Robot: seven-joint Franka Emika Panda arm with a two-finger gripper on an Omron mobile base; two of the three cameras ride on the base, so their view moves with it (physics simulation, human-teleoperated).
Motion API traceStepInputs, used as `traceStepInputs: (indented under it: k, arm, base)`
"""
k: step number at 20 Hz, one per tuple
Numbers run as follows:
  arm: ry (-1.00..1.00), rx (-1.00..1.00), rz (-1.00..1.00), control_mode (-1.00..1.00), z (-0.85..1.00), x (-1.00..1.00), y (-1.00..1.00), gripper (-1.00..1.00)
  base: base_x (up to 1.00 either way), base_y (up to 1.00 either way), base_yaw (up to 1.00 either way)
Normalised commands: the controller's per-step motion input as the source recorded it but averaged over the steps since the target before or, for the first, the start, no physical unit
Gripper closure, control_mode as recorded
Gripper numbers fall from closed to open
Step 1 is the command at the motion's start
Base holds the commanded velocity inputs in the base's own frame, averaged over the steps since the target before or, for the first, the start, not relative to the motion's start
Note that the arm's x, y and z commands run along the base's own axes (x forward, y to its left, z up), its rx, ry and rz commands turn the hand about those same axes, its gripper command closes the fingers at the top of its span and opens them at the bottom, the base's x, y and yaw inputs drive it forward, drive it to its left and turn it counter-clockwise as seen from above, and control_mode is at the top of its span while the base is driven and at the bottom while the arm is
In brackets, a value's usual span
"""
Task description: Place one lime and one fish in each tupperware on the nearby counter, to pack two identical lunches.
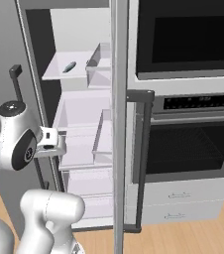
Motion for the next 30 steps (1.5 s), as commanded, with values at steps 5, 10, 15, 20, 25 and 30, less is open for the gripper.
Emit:
traceStepInputs:
  k: [5,10,15,20,25,30]
  arm:
    - [0.0,0.0,0.0,1.0,0.0,0.0,0.0,-1.0]
    - [0.0,0.0,0.0,1.0,0.0,0.0,0.0,-1.0]
    - [-0.25,-0.09,0.09,-1.0,0.34,0.0,0.33,-1.0]
    - [-0.21,-0.08,0.05,-1.0,0.33,0.18,0.14,-1.0]
    - [-0.06,0.06,-0.15,-1.0,0.41,1.0,0.0,-1.0]
    - [-0.11,0.15,-0.12,-1.0,0.95,0.9,0.0,-1.0]
  base:
    - [0.02,0.06,0.0]
    - [0.0,0.0,0.0]
    - [0.0,0.0,0.0]
    - [0.0,0.0,0.0]
    - [0.0,0.0,0.0]
    - [0.0,0.0,0.0]
